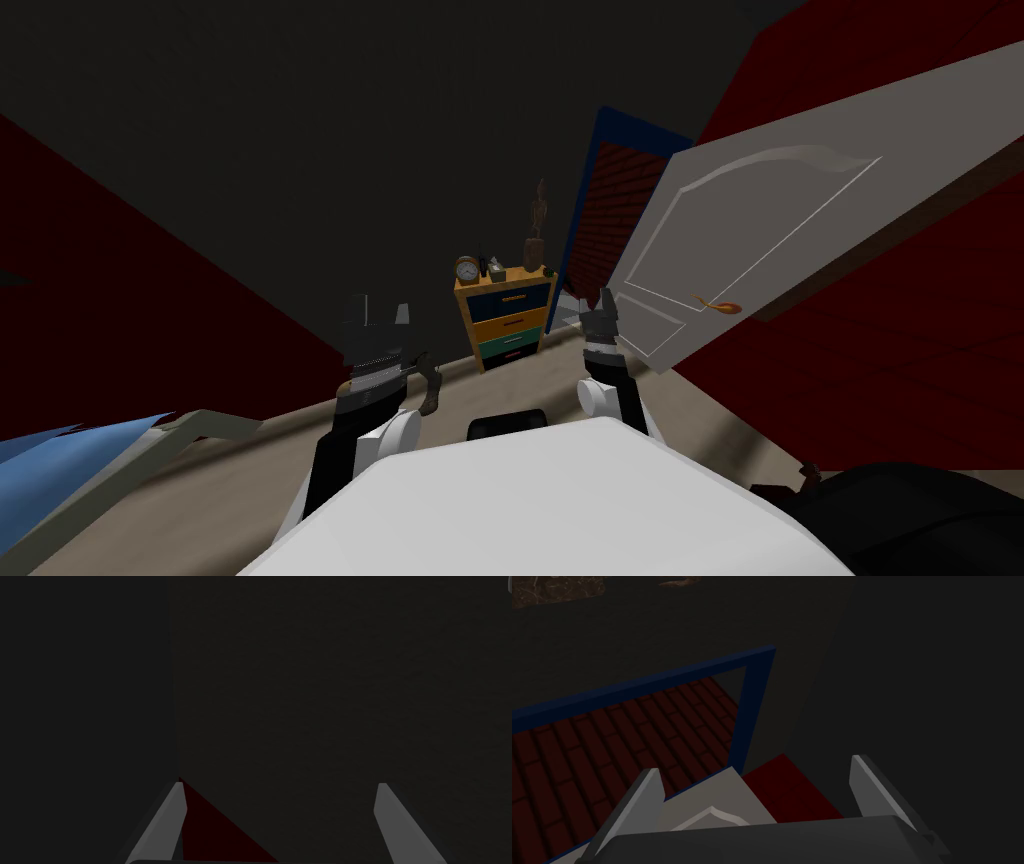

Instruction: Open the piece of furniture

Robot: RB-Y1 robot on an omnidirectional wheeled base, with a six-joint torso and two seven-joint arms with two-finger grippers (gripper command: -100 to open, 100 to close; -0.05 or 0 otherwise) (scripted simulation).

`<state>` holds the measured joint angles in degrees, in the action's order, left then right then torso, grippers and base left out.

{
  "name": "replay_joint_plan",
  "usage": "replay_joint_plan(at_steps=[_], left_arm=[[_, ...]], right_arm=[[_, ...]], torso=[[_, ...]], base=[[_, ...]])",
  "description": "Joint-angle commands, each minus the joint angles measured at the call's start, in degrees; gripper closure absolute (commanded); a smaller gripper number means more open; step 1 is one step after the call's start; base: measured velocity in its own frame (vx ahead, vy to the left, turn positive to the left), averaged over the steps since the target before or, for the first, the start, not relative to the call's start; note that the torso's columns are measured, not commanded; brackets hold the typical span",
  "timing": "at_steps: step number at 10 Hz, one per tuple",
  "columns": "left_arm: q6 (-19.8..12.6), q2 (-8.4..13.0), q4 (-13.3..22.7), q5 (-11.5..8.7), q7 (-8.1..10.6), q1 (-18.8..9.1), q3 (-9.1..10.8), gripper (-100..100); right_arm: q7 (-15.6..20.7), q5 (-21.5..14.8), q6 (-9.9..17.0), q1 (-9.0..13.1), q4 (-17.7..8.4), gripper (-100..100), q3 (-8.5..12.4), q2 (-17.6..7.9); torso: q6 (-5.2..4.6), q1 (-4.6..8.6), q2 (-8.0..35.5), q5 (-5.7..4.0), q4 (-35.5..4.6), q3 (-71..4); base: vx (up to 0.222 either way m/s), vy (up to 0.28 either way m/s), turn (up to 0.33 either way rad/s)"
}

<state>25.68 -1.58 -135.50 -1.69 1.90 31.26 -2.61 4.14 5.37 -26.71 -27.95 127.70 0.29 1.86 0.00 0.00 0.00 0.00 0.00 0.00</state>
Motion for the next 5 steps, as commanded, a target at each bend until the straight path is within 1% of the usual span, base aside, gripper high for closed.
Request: replay_joint_plan(at_steps=[1,5], left_arm=[[0.0,0.0,0.0,0.0,0.0,0.0,0.0,0],[0.0,0.0,-0.01,0.0,0.0,0.0,0.0,0]], right_arm=[[0.0,0.0,0.0,0.0,0.0,0,0.0,0.0],[0.0,0.0,0.0,0.0,0.01,0,0.0,0.0]], torso=[[0.0,0.0,2.32,0.0,-2.35,-4.67],[0.0,0.0,18.45,0.0,-18.46,-36.92]], base=[[0.0,0.0,0.0],[0.0,0.0,0.0]])
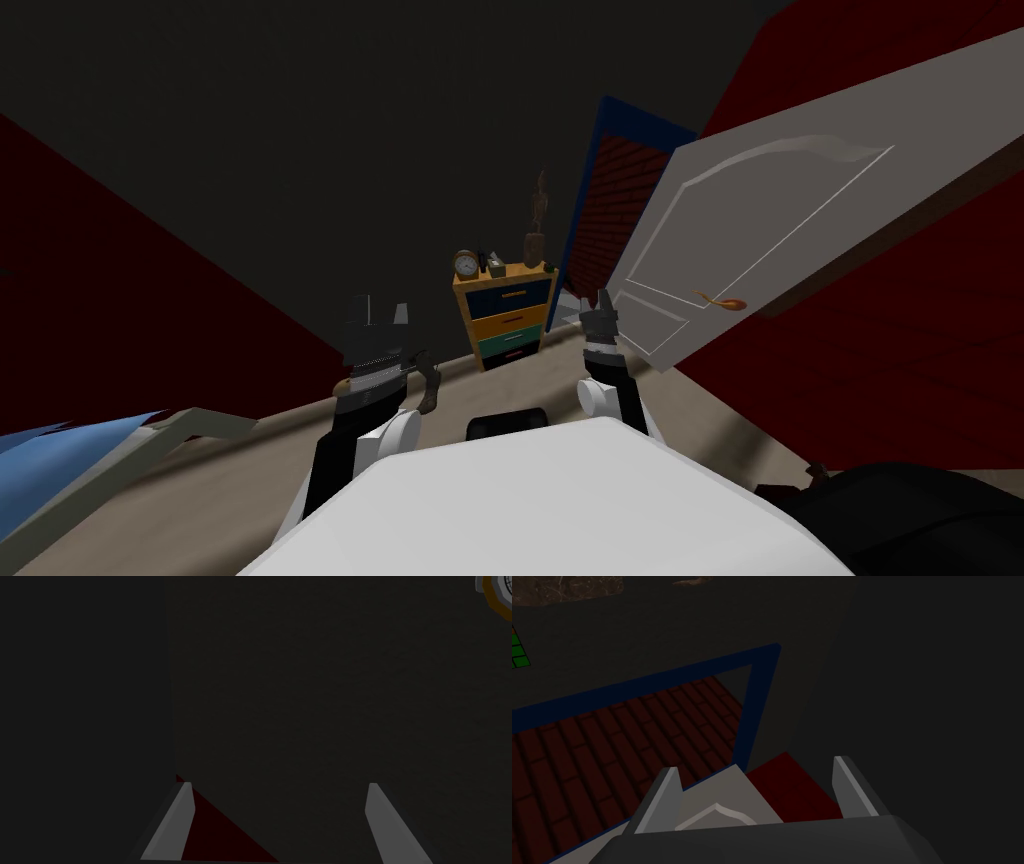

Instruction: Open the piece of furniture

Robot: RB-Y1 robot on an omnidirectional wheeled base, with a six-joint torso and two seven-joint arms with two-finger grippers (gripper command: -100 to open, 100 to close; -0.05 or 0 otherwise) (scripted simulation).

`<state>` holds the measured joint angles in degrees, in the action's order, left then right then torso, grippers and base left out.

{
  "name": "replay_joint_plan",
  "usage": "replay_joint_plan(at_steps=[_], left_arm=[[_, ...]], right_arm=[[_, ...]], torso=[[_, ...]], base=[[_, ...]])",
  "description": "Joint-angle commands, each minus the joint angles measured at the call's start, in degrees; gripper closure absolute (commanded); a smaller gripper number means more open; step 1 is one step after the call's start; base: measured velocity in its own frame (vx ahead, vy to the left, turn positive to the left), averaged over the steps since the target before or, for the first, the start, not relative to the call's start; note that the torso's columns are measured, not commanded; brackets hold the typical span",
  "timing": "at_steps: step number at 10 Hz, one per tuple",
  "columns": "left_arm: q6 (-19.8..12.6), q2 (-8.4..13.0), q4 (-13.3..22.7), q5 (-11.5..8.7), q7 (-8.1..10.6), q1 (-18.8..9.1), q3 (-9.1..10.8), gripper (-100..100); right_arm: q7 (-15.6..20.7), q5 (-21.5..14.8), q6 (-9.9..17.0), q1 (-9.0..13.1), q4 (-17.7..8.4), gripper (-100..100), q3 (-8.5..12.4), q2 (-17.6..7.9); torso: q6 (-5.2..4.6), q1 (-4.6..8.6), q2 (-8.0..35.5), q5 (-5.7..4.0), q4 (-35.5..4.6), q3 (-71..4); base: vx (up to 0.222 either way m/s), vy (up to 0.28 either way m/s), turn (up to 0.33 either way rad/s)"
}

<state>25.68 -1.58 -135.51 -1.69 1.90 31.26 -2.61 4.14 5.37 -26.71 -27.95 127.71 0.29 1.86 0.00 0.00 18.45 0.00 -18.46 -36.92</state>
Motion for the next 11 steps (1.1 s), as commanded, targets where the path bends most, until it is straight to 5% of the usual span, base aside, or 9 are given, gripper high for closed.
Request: replay_joint_plan(at_steps=[1,4,5,11], left_arm=[[0.0,0.0,0.0,0.0,0.0,0.0,0.0,0],[0.0,0.0,0.0,0.0,0.0,0.0,0.0,0],[0.0,0.0,0.0,0.0,0.0,0.0,0.0,0],[0.0,0.0,0.02,0.0,0.0,0.01,0.0,0]], right_arm=[[0.0,0.0,0.0,0.0,0.0,0,0.0,0.0],[0.0,0.0,0.0,0.0,0.0,0,0.0,0.0],[0.73,-0.72,0.14,0.03,-0.13,-100,0.17,-2.84],[6.47,-6.52,1.28,0.18,-1.06,-100,1.65,-11.36]], torso=[[0.0,0.0,4.24,0.0,-4.23,-8.44],[0.0,0.0,16.93,0.0,-16.92,-33.81],[0.0,0.0,21.16,0.0,-21.14,-42.27],[0.0,-0.02,23.82,0.0,-23.83,-47.65]], base=[[0.0,0.0,0.0],[0.0,0.0,0.0],[0.011,0.011,0.002],[0.021,0.035,-0.003]])
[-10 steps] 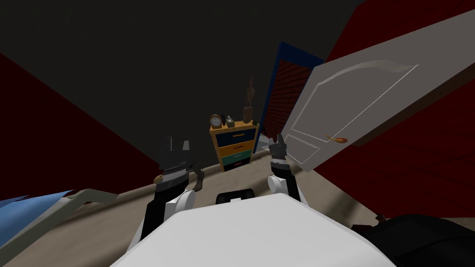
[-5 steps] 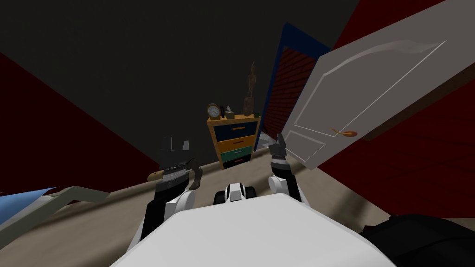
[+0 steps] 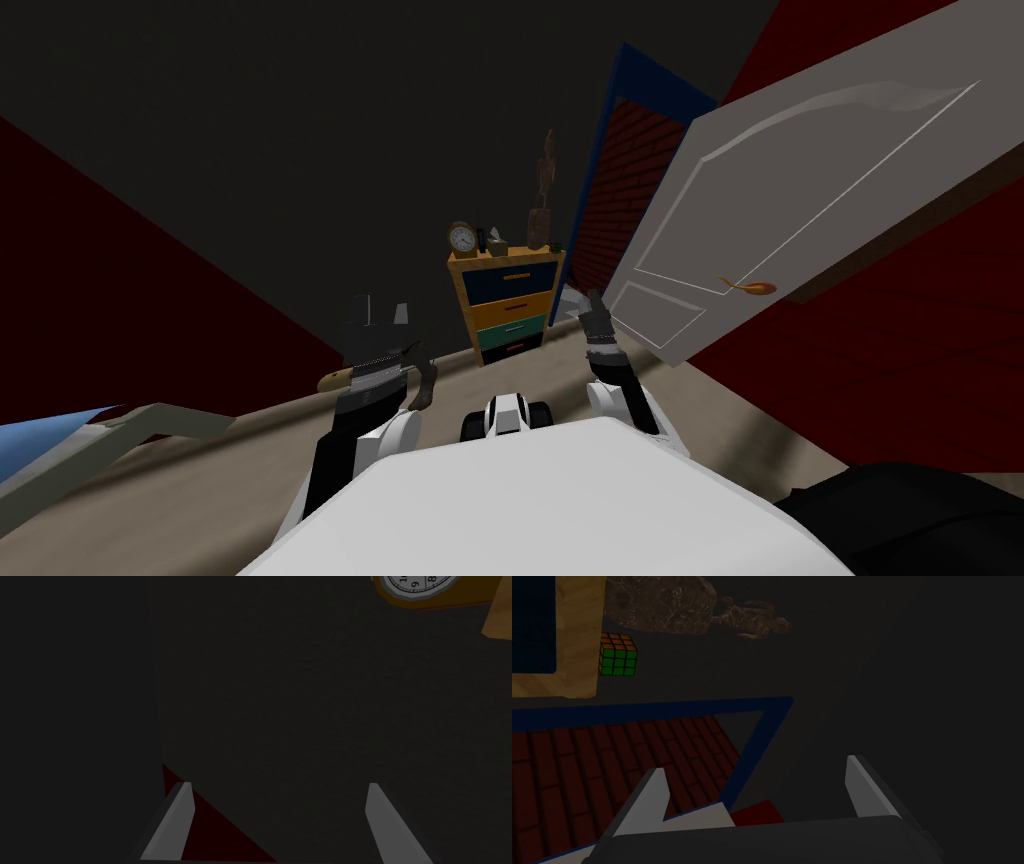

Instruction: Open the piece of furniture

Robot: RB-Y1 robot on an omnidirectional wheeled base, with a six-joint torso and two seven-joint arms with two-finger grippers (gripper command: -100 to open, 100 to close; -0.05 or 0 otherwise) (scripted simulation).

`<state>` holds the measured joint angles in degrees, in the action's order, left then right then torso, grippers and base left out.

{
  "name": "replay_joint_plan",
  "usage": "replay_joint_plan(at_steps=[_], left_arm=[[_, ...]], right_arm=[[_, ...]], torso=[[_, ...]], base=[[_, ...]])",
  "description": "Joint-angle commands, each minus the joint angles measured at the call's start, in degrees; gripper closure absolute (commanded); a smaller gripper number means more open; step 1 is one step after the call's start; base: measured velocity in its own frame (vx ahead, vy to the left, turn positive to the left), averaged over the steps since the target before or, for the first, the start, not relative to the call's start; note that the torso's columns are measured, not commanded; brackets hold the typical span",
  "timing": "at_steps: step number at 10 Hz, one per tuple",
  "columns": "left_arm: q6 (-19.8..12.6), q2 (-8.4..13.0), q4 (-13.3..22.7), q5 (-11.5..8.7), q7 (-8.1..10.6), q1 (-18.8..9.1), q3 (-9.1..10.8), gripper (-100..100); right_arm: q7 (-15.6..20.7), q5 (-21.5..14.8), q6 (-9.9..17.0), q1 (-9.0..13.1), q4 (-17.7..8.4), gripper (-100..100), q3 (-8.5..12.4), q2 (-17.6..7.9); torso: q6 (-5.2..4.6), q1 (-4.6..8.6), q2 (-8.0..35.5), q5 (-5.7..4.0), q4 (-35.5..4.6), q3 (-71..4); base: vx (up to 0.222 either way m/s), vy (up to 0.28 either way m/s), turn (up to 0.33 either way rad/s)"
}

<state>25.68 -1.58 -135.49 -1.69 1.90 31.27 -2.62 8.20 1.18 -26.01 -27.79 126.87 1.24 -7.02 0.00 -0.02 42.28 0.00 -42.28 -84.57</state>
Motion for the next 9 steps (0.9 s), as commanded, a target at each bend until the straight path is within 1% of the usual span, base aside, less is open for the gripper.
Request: replay_joint_plan(at_steps=[1,3,4,6,7,8,9], left_arm=[[0.0,0.0,0.0,0.0,0.0,0.0,0.0,0],[0.0,0.0,0.0,0.0,0.0,0.0,0.0,0],[0.0,0.0,0.0,0.0,0.0,0.0,0.0,0],[0.0,0.0,0.0,0.0,0.0,0.0,0.0,0],[0.0,0.0,0.0,0.0,0.0,0.0,0.0,0],[0.0,0.0,0.0,0.0,0.0,0.0,0.0,0],[0.0,0.0,0.0,0.0,0.0,0.0,0.0,0]], right_arm=[[4.1,-4.06,0.91,0.05,-0.44,-100,1.16,-3.75],[7.42,-7.62,1.64,0.1,-0.86,-100,2.2,-5.83],[7.88,-7.99,1.64,0.1,-0.86,-100,2.2,-5.83],[11.56,-11.88,2.44,0.15,-1.29,-100,3.37,-7.49],[12.08,-12.37,2.44,0.15,-1.29,-100,3.37,-7.49],[14.29,-14.65,2.86,0.18,-1.5,-100,3.99,-8.2],[15.77,-16.29,3.29,0.22,-1.71,-100,4.62,-8.83]], torso=[[0.0,-0.06,0.0,0.02,0.0,0.0],[0.0,-0.05,-0.08,0.02,0.03,-0.06],[0.0,-0.01,-0.02,0.0,0.01,-0.02],[0.0,0.09,0.07,-0.03,-0.02,0.04],[0.0,0.03,0.03,-0.01,-0.01,0.02],[0.0,0.02,0.03,0.0,-0.01,0.02],[0.0,-0.02,0.01,0.01,0.0,0.01]], base=[[0.052,0.072,-0.014],[0.06,0.079,-0.018],[0.036,0.05,-0.007],[0.039,0.052,-0.018],[0.031,0.049,-0.01],[0.032,0.057,-0.013],[0.05,0.075,-0.025]])
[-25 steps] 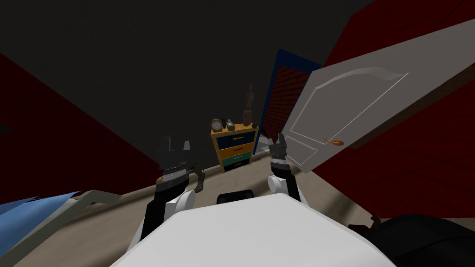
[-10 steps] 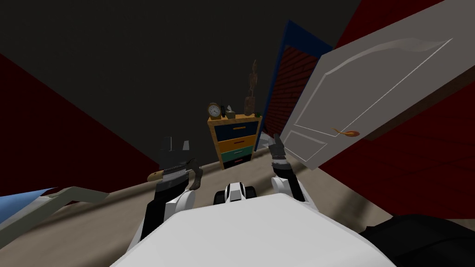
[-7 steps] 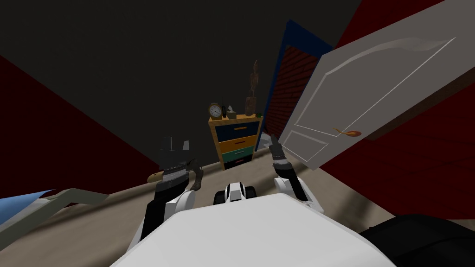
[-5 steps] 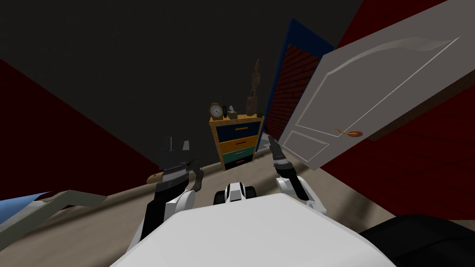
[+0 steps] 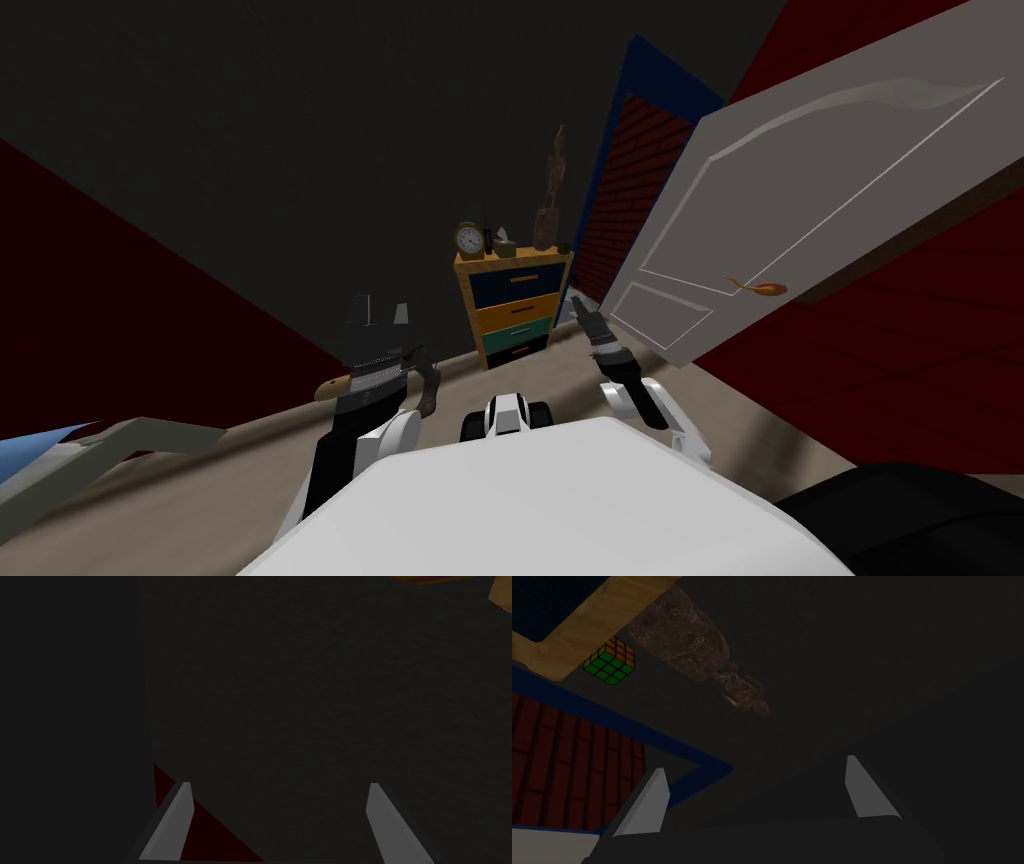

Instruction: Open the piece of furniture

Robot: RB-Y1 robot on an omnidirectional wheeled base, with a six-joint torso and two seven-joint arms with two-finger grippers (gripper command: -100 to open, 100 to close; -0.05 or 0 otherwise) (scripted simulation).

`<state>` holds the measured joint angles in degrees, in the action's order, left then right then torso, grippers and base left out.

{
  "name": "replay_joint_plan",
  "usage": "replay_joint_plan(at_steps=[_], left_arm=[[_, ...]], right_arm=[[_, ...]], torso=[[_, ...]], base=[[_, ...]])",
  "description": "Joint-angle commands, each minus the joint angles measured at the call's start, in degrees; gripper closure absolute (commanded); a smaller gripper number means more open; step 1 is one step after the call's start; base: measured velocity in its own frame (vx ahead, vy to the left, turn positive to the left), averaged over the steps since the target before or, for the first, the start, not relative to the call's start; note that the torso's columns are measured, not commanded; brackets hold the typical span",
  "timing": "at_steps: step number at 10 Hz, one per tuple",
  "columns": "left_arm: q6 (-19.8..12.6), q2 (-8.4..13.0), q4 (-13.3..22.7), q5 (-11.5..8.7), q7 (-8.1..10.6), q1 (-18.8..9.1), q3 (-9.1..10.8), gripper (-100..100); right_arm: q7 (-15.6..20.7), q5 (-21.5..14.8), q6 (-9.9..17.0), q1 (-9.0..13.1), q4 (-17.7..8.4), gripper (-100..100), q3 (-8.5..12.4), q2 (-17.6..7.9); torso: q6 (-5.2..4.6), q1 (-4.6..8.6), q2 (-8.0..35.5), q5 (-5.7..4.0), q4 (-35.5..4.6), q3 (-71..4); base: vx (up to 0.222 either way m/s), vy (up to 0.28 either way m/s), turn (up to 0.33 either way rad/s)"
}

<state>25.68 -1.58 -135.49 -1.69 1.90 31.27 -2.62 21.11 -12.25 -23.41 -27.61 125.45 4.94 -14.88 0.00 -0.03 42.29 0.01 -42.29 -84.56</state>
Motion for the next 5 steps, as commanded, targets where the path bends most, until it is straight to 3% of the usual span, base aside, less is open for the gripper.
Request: replay_joint_plan(at_steps=[1,5], left_arm=[[0.0,0.0,0.0,0.0,0.0,0.0,0.0,0],[0.0,0.0,0.0,0.0,0.0,0.0,0.0,0]], right_arm=[[3.67,-3.62,0.7,0.04,-0.29,-100,0.92,-0.97],[10.26,-10.46,2.01,0.22,-1.0,-100,2.79,-2.55]], torso=[[0.0,-0.04,-0.05,0.01,0.01,-0.03],[0.0,0.03,0.01,0.0,0.0,0.0]], base=[[0.04,0.057,-0.01],[0.041,0.068,-0.012]])
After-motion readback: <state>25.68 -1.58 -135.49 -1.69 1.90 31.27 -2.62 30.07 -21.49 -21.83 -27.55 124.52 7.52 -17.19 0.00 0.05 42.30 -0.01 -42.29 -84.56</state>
